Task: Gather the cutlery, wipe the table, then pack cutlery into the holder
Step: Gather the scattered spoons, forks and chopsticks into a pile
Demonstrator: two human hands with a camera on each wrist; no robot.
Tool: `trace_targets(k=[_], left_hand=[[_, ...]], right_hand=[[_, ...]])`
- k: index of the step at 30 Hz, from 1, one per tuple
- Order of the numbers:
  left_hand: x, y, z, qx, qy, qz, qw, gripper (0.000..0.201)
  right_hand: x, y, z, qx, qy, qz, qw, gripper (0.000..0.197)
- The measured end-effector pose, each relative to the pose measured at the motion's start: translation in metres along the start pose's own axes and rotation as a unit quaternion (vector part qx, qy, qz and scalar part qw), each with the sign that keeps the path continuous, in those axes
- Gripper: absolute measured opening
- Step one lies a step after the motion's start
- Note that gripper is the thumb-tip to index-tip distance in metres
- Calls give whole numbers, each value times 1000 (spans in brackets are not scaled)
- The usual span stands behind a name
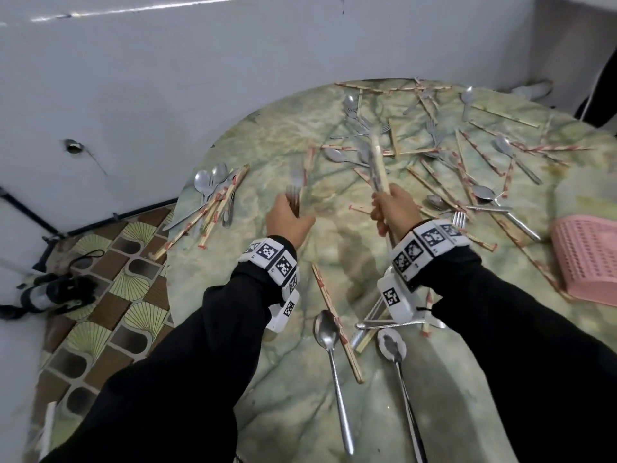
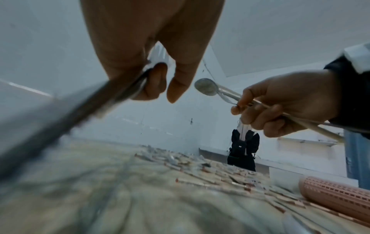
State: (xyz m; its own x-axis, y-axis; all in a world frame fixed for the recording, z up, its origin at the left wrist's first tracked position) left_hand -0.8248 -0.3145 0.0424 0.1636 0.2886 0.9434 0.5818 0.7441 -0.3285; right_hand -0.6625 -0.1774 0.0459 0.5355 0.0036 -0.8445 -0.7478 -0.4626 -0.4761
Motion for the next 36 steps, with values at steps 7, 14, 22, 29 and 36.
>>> trace_targets(k=[7, 14, 22, 29, 36], left_hand=[[30, -26, -51, 35, 42, -118, 992, 19], [-33, 3, -153, 30, -123, 0, 992, 23], [-90, 30, -217, -10, -239, 148, 960, 32], [-81, 28, -212, -32, -219, 214, 951, 25], [-73, 7, -193, 4, -189, 153, 970, 34]], right_hand=[[37, -39, -60, -64, 5, -4, 998, 31], [134, -30, -136, -106, -3, -173, 979, 29], [159, 4, -175, -196, -59, -429, 880, 31], [158, 0, -168, -235, -50, -398, 885, 23], [156, -34, -145, -165, 24, -120, 979, 26]])
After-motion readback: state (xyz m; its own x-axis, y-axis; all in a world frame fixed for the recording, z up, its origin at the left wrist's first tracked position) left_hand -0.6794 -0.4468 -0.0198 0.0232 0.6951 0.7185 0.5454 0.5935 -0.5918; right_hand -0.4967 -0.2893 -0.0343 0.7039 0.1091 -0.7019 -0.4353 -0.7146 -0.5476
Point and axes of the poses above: each hand's wrist, its own z-axis towards the middle knuckle, its own y-axis out of the palm, x = y × z, the point moved 9 cm from there along z, towards the middle knuckle, and after that the axes turned 14 degrees about -z, right-handed, at the moved point
